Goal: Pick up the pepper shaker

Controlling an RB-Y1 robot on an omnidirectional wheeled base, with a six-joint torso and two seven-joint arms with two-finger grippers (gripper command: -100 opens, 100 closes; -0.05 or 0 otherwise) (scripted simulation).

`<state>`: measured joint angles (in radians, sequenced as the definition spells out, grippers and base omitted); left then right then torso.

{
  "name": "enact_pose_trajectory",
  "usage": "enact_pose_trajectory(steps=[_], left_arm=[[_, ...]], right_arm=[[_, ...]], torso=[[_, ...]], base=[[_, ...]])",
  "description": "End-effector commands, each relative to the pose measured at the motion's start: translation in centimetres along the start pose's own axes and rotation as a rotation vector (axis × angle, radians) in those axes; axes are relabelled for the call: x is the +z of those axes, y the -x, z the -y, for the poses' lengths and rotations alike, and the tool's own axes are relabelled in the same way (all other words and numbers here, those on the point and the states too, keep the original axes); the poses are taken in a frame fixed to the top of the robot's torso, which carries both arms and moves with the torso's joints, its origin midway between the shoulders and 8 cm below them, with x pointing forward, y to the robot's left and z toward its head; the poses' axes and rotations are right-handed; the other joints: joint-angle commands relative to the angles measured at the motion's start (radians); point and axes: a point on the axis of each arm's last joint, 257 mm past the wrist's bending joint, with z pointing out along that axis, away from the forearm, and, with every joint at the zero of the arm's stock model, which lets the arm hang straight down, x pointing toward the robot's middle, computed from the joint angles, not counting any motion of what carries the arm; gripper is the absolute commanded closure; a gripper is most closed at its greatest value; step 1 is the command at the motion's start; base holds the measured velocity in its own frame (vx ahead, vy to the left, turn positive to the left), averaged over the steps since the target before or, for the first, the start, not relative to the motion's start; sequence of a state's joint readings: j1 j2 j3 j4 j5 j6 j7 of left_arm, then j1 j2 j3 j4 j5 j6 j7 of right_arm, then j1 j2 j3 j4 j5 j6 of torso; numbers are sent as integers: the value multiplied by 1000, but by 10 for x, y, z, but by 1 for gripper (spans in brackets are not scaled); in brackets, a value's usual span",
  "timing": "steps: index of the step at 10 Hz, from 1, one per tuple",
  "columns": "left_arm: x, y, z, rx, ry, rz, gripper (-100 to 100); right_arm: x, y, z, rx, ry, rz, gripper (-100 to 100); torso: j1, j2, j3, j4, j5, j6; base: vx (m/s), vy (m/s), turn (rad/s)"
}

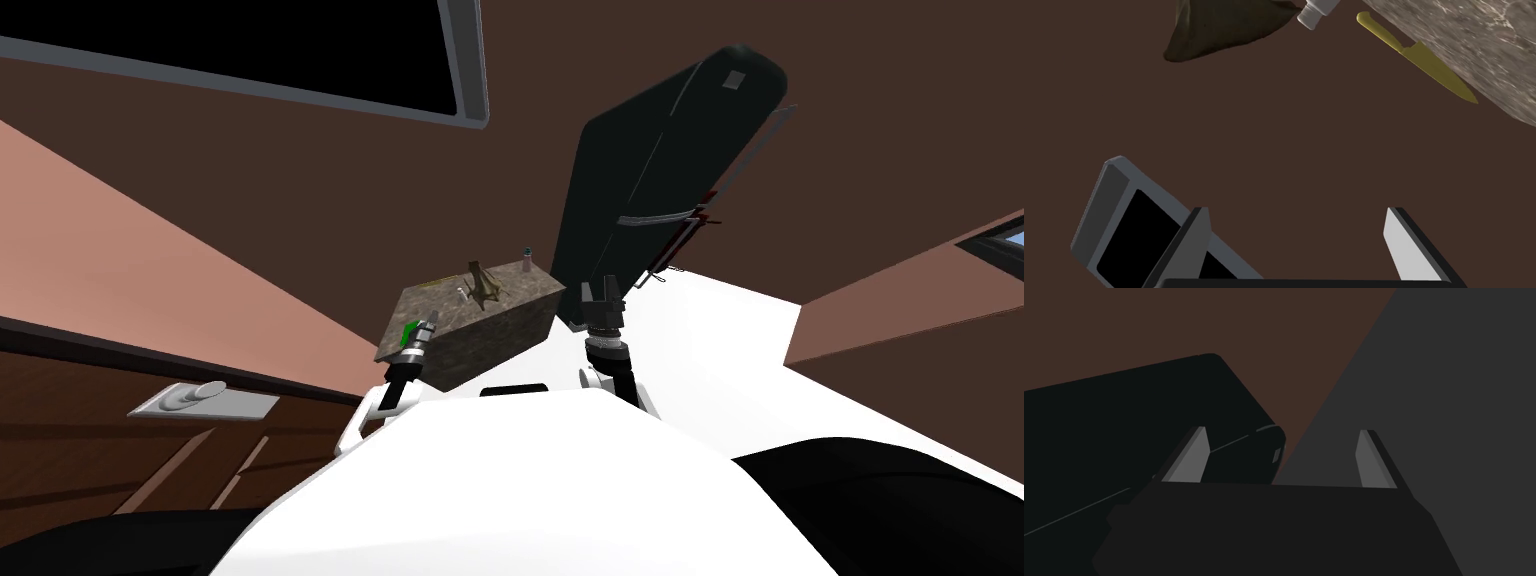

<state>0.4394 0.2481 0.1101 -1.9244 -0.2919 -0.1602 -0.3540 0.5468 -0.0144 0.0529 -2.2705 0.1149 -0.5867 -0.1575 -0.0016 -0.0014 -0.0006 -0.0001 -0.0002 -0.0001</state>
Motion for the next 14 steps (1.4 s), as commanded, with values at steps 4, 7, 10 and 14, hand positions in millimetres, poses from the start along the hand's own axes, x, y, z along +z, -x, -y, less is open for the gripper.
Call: enact_pose_trajectory(steps=[4, 7, 10, 14], left_arm=[[5, -16, -39, 124, 68, -63, -100], [10, -25, -71, 219, 115, -110, -100], [14, -29, -103, 308, 161, -151, -100], [17, -28, -141, 412, 216, -195, -100]], right_arm=[[0, 0, 0, 0, 0, 0, 0], [0, 0, 0, 0, 0, 0, 0], [0, 0, 0, 0, 0, 0, 0], [0, 0, 0, 0, 0, 0, 0]], torso=[[-1, -4, -2, -1, 0, 0], [-2, -4, -2, -1, -1, 0], [-2, -8, -5, -2, -1, 0], [-1, -8, -5, -2, 0, 0]], base=[[54, -53, -87], [79, -68, -92], [127, -71, -81], [129, -48, -76]])
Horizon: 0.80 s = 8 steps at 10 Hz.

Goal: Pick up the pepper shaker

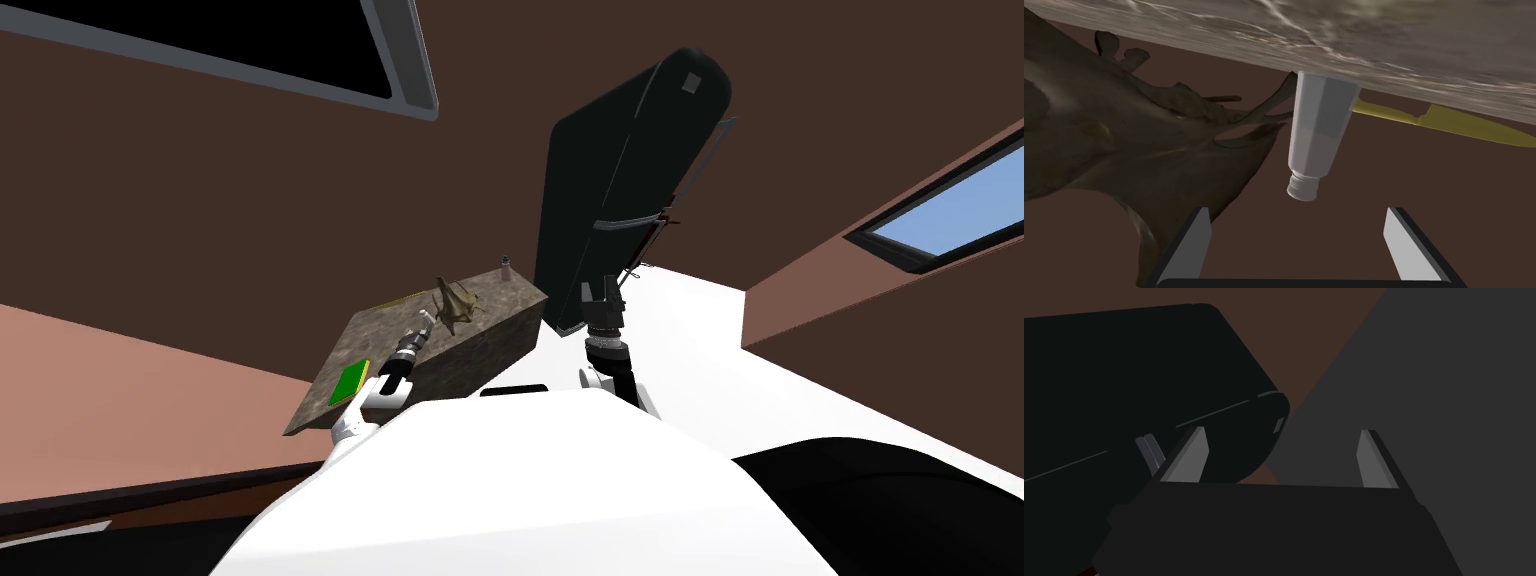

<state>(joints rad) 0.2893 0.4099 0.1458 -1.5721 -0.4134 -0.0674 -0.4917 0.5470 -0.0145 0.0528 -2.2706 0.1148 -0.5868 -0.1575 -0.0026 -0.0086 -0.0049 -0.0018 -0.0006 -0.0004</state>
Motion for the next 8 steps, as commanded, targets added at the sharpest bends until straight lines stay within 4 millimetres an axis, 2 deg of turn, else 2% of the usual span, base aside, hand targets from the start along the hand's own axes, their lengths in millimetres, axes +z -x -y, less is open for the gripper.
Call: enact_pose_trajectory(steps=[1, 4, 5, 6, 7, 8], left_arm=[[4, -3, -14, 39, 21, -15, -100], [11, -1, -44, 121, 67, -39, -100], [10, -2, -37, 105, 56, -35, -100], [11, -2, -38, 108, 59, -36, 0], [25, 4, -24, 115, 7, -18, -100], [30, 6, -23, 112, 7, -14, -100]], right_arm=[[0, 0, 0, 0, 0, 0, 0], [0, 0, 0, 0, 0, 0, 0], [0, 0, 0, 0, 0, 0, 0], [0, 0, 0, 0, 0, 0, 0], [0, 0, 0, 0, 0, 0, 0], [0, 0, 0, 0, 0, 0, 0]], torso=[[0, 0, 0, 0, 0, 0], [2, 0, 0, 0, 0, 0], [4, 0, 0, 0, 1, 0], [4, 4, 2, 1, 1, 0], [3, 7, 4, 1, 1, 0], [1, 7, 4, 2, 0, -1]], base=[[111, -38, -39], [125, -5, -57], [55, 14, -4], [10, 2, 0], [16, -37, 182], [9, -56, 81]])
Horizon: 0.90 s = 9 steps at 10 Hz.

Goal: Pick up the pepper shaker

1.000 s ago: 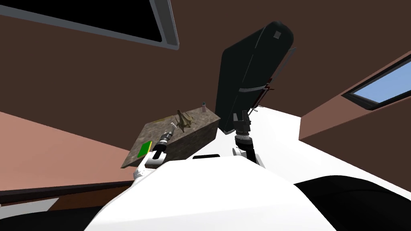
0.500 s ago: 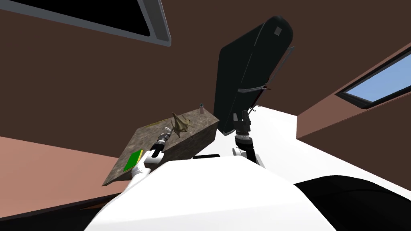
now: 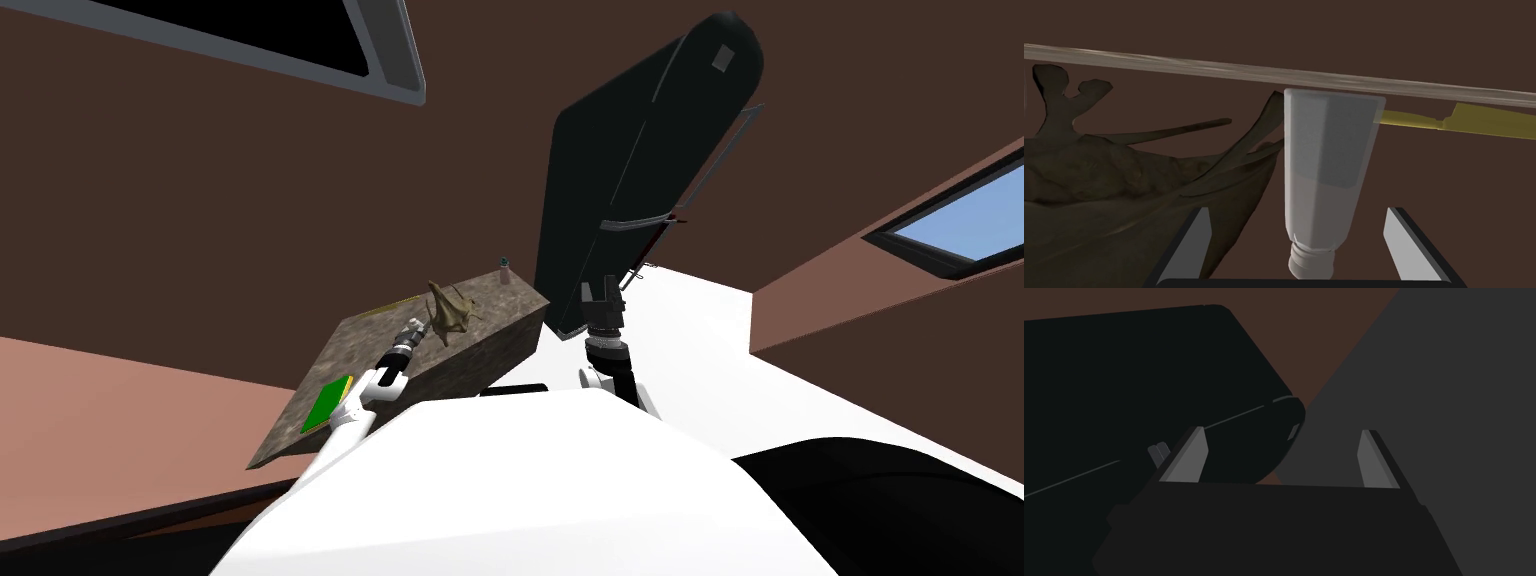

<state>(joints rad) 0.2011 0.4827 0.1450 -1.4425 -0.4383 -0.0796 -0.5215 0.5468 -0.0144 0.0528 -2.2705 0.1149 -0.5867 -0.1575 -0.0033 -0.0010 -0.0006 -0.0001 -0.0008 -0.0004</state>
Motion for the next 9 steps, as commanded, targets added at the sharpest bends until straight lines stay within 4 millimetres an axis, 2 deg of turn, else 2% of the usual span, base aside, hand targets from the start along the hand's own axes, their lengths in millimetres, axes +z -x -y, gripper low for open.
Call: enact_pose_trajectory(steps=[1, 2, 3, 5, 6, 8, 9], left_arm=[[5, -8, -4, -1, 5, -13, -100], [4, -14, -8, -2, 13, -25, -100], [18, 1, 10, 7, -46, 9, -100], [20, -18, -4, 2, -16, -29, -100], [35, 1, 15, 12, -76, 8, -100], [36, -16, 2, 7, -48, -27, -100], [51, 1, 19, 17, -102, 6, -100]], right_arm=[[0, 0, 0, 0, 0, 0, 0], [0, 0, 0, 0, 0, 0, 0], [0, 0, 0, 0, 0, 0, 0], [0, 0, 0, 0, 0, 0, 0], [0, 0, 0, 0, 0, 0, 0], [0, 0, 0, 0, 0, 0, 0], [0, 0, 0, 0, 0, 0, 0]], torso=[[0, 0, 0, 0, 0, 0], [1, 1, 0, 0, 0, 0], [4, 0, -1, -2, 3, 0], [3, -2, -3, -3, 3, 0], [5, -4, -5, -5, 5, 0], [5, -6, -6, -6, 5, 0], [8, -8, -8, -8, 7, 1]], base=[[-2, -29, -30], [-3, -3, -11], [-3, -33, 142], [3, -35, 43], [1, -47, 147], [6, -38, 39], [4, -32, 120]])
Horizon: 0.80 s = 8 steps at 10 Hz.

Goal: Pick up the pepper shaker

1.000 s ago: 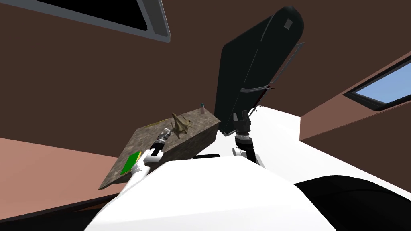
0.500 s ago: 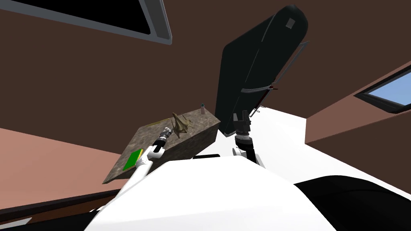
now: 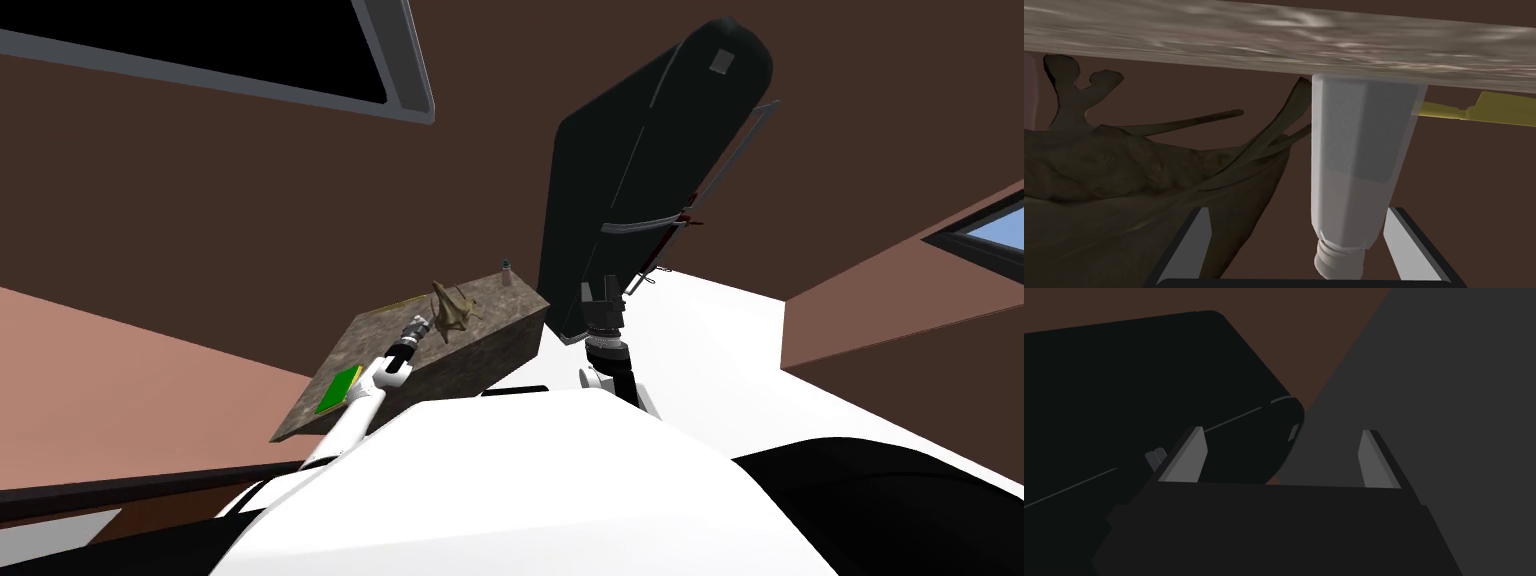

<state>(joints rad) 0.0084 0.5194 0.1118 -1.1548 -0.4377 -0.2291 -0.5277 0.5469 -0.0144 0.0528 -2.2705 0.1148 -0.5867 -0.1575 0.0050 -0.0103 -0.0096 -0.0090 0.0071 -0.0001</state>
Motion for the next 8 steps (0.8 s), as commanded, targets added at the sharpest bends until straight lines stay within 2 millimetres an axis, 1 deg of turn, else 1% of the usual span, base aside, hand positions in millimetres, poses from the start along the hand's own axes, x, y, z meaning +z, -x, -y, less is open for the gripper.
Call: enact_pose_trajectory(steps=[1, 2, 3, 5, 6, 7, 8], left_arm=[[7, -3, 0, 1, -7, -11, -100], [5, -14, -8, -2, 9, -33, -100], [20, 5, 8, 10, -44, 1, -100], [18, -13, -6, 3, -14, -36, -100], [32, 7, 9, 16, -65, -2, -100], [37, 13, 11, 15, -68, 7, -100], [33, -2, 0, 11, -46, -23, -100]], right_arm=[[0, 0, 0, 0, 0, 0, 0], [0, 0, 0, 0, 0, 0, 0], [0, 0, 0, 0, 0, 0, 0], [0, 0, 0, 0, 0, 0, 0], [0, 0, 0, 0, 0, 0, 0], [0, 0, 0, 0, 0, 0, 0], [0, 0, 0, 0, 0, 0, 0]], torso=[[0, 0, 0, 0, 0, 0], [0, -1, 0, 0, 0, 0], [1, -1, -2, -2, 2, 1], [1, -3, -3, -3, 2, 1], [2, -4, -3, -3, 3, 1], [2, -4, -4, -3, 3, 1], [1, -5, -4, -4, 3, 2]], base=[[4, -45, 91], [5, -26, 12], [-3, -53, 138], [-1, -37, 39], [1, -30, 178], [0, -47, 76], [4, -25, -31]])
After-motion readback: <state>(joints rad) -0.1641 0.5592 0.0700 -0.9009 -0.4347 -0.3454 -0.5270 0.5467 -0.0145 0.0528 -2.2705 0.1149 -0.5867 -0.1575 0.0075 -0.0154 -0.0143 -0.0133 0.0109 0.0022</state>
